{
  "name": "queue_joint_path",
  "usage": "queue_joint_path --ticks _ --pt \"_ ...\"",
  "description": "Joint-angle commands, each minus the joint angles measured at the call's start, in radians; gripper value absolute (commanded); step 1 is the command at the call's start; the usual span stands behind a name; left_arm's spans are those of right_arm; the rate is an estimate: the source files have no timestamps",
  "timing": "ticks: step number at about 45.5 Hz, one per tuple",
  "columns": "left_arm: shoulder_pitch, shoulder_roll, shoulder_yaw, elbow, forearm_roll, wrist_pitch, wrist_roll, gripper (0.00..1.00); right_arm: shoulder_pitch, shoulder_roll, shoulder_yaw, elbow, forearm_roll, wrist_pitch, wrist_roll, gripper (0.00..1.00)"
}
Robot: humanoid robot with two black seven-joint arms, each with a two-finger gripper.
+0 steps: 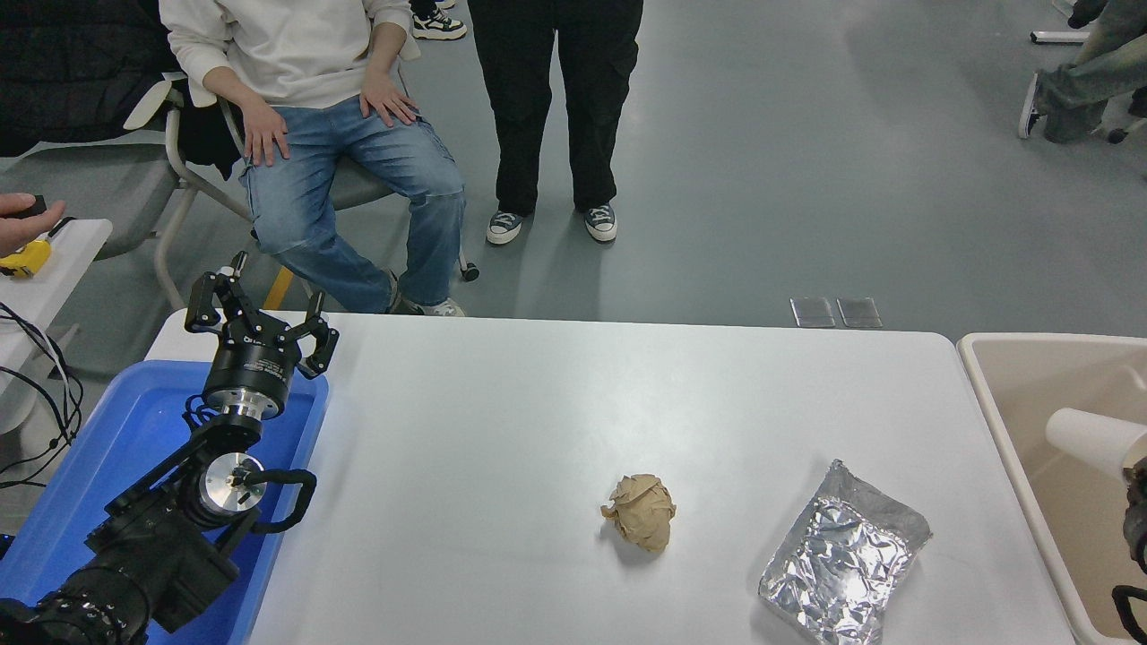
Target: Dispose of the paper cup in the dustbin
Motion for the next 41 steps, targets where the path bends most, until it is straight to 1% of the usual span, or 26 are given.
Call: queue_joint_path --ticks 1,19,20,23,24,25,41 --pt "0.000 0.000 -0.001 0.000 0.000 0.000 0.000 1.00 0.007 0.016 0.011 -0.027 0.001 -0.004 -0.037 0.00" --pt "0.000 0.000 -0.001 0.000 0.000 0.000 0.000 1.00 0.007 0.013 0.053 -0.028 -0.001 0.002 -0.059 0.00" --pt "0.000 0.000 0.000 0.000 0.000 0.000 0.000 1.00 0.007 0.013 0.053 -0.028 -0.001 0.002 -0.059 0.14" --pt "0.000 0.000 -0.001 0.000 0.000 0.000 0.000 1.00 0.007 0.011 0.051 -0.028 -0.002 0.002 -0.059 0.72" --pt "0.000 0.000 0.000 0.000 0.000 0.000 0.000 1.00 0.007 0.011 0.050 -0.028 -0.002 0.001 -0.059 0.88" --pt "0.000 0.000 0.000 0.000 0.000 0.000 0.000 1.00 0.009 0.011 0.051 -0.028 -0.002 -0.001 -0.059 0.99" --pt "0.000 0.000 -0.001 0.000 0.000 0.000 0.000 1.00 0.081 0.011 0.038 -0.030 -0.005 0.004 -0.054 1.00"
